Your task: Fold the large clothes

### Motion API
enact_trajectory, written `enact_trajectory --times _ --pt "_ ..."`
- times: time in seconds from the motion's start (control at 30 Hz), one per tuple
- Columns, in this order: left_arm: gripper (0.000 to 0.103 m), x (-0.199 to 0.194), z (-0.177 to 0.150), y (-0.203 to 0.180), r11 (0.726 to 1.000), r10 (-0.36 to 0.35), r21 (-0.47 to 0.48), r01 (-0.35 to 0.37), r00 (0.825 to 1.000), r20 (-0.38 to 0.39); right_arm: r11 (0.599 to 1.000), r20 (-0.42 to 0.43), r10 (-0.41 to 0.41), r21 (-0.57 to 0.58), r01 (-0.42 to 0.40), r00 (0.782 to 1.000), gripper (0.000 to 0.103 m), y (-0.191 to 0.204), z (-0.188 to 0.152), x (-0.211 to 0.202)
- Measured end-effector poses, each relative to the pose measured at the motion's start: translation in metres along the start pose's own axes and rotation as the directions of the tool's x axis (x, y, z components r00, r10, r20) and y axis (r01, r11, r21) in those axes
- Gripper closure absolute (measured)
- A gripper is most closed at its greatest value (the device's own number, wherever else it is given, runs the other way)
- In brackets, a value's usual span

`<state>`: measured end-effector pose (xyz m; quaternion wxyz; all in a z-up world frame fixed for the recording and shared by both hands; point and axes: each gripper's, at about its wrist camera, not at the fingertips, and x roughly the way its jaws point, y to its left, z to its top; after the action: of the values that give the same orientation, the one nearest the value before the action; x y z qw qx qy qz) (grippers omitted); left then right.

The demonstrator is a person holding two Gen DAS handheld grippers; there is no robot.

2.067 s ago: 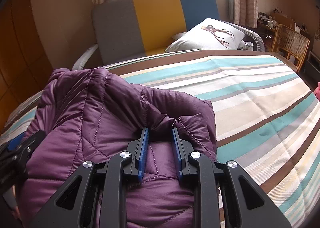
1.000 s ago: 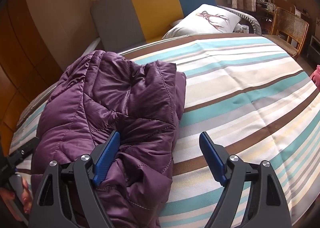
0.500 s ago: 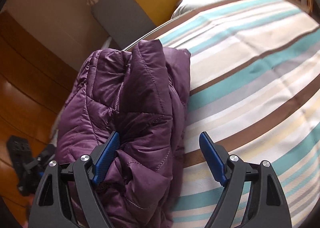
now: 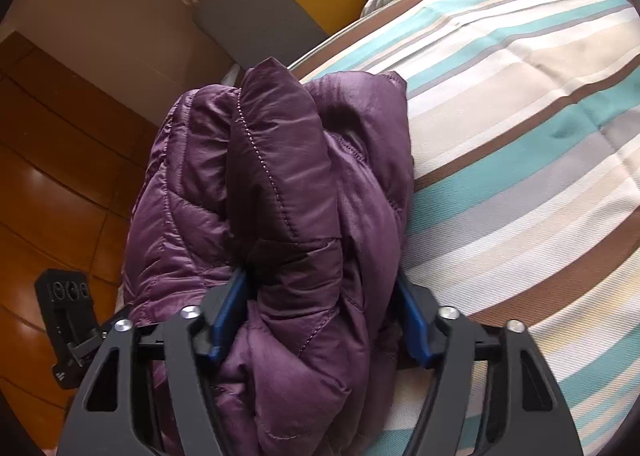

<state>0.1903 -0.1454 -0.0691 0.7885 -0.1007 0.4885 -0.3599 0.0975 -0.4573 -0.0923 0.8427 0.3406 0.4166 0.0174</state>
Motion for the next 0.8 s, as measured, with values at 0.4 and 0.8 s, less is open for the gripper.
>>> enact_trajectory --times 0.4,0.8 --pt "0.038 -0.018 -0.003 -0.036 0.981 0.074 0.172 -0.089 0.993 0.094 0.997 0.127 0.004 -0.08 0.006 0.992 0.071 0.022 -0.025 -0.021" --pt "0.047 -0.073 -0.016 -0.072 0.942 0.099 0.291 -0.17 0.964 0.245 0.988 0.259 0.041 -0.155 0.0 0.965 0.074 0.057 -0.065 -0.055"
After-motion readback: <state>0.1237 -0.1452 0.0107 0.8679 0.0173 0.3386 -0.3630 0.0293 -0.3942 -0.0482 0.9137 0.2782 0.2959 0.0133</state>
